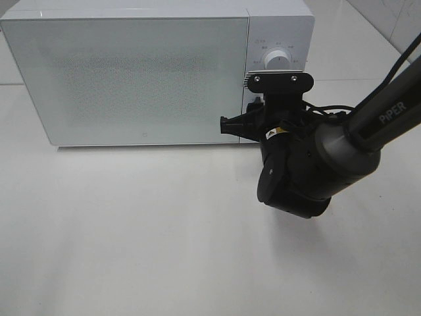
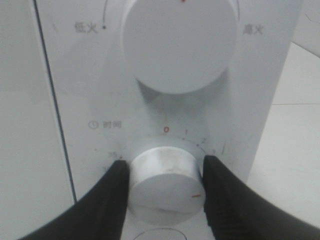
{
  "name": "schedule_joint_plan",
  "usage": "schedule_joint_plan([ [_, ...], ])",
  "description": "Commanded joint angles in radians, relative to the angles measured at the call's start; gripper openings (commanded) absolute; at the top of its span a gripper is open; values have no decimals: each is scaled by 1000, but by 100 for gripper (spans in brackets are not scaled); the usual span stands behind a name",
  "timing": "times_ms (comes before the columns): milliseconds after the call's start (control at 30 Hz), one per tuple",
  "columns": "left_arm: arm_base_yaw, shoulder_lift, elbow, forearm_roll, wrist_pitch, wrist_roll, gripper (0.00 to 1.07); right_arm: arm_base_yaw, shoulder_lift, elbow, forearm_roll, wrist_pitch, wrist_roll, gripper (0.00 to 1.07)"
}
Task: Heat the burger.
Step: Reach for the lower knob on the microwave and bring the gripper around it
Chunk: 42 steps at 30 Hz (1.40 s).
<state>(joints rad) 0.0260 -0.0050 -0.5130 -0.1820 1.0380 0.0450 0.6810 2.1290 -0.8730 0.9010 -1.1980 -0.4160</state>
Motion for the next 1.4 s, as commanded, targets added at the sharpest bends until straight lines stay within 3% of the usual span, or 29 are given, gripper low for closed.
schedule_joint_plan([
  [33, 5, -21, 0, -7, -12, -3, 98, -4, -8, -13, -27, -75, 13, 0],
  [467, 5, -21, 0, -7, -12, -3, 98, -4, -8, -12, -157, -78, 251, 0],
  [867, 5, -21, 0, -7, -12, -3, 98, -4, -8, -12, -336, -75, 997, 0],
  [1033, 5, -21, 0, -7, -12, -3, 98, -4, -8, -12, -358, -75, 1197, 0],
  [1200, 5, -21, 0, -7, -12, -3, 98, -4, -8, -9, -371, -71, 1559, 0],
  [1400, 5, -21, 0, -7, -12, -3, 98, -4, -8, -7, -370, -73, 1784, 0],
])
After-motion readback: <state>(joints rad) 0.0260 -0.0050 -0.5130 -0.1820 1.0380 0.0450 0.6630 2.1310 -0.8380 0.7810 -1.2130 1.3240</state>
